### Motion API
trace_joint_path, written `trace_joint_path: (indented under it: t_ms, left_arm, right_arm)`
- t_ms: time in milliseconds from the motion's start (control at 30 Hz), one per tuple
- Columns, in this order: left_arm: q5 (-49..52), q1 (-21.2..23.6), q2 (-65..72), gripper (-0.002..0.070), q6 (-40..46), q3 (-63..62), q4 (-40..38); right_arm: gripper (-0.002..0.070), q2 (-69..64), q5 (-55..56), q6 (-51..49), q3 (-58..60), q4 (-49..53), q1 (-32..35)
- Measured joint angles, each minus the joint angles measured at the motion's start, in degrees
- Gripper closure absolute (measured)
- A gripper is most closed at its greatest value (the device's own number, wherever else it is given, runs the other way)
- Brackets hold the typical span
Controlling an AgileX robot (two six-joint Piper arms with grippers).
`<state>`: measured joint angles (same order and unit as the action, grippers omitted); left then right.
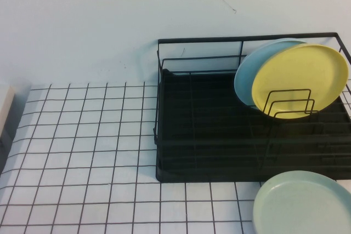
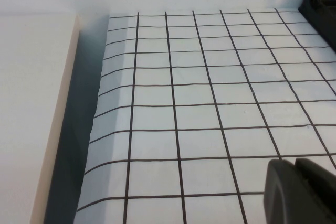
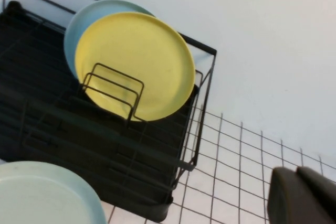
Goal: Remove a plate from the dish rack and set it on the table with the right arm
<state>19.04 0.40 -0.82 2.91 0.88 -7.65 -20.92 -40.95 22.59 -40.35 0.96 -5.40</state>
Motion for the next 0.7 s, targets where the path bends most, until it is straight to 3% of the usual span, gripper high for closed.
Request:
trace_joint_path:
  t_ms: [267,467,700]
  left_arm:
    - [0.0,0.0,0.0,0.0678,0.0,0.0,0.0]
    - [0.0,0.0,0.0,0.0678,0.0,0.0,0.0]
    - [0.0,0.0,0.0,0.0678,0.0,0.0,0.0]
  right_arm:
    - [0.0678,8.9,8.9,-16.0,18.2,7.6,0.2]
    - [0.0678,20.1,10.8,-19.9,31.9,8.1,4.8]
    - [0.0678,21.6,20.1,-19.5,39.9,7.6,7.8]
